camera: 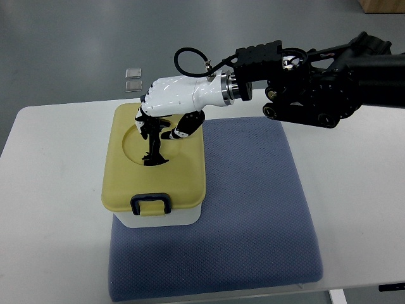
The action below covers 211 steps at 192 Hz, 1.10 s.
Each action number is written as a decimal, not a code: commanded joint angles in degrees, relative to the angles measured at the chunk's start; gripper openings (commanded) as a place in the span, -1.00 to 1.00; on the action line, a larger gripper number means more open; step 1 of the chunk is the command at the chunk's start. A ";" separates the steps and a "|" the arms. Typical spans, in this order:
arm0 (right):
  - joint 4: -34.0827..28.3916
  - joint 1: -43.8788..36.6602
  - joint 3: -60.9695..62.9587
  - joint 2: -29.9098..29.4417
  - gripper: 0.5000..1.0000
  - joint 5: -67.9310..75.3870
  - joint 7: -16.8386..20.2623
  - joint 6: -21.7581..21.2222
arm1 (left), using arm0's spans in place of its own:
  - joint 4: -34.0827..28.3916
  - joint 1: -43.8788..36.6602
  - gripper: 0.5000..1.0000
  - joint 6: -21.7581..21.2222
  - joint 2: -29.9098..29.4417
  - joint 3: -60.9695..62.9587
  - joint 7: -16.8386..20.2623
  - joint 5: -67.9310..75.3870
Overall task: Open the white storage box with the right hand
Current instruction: 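Lift the yellow lid off the box with the right hand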
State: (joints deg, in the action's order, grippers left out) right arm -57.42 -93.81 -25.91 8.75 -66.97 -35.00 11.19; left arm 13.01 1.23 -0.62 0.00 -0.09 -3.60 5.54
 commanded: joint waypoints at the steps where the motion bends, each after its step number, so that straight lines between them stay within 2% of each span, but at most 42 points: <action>1: 0.03 -0.23 -0.01 -0.13 -1.00 0.08 0.00 0.41 | 0.00 0.00 1.00 0.00 0.00 0.00 0.00 0.00; 24: -0.06 -1.02 0.07 -0.05 -1.00 0.52 0.00 1.73 | 0.00 0.00 1.00 0.00 0.00 0.00 0.00 0.00; 79: -0.59 -7.26 0.60 1.89 -1.00 1.31 0.00 1.55 | 0.00 0.00 1.00 0.00 0.00 -0.09 0.00 0.00; 163: -1.91 -7.00 -2.04 17.71 -1.00 0.26 0.00 0.50 | 0.26 -0.09 1.00 0.09 0.00 0.09 0.00 0.00; 211: -1.47 -1.90 -5.20 25.88 -1.00 -0.01 0.00 0.76 | 0.52 0.00 1.00 0.09 0.00 0.18 -0.18 0.09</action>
State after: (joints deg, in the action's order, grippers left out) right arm -59.33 -98.25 -30.38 31.85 -66.86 -34.99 11.77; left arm 13.50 1.17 -0.52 0.00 0.09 -3.69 5.54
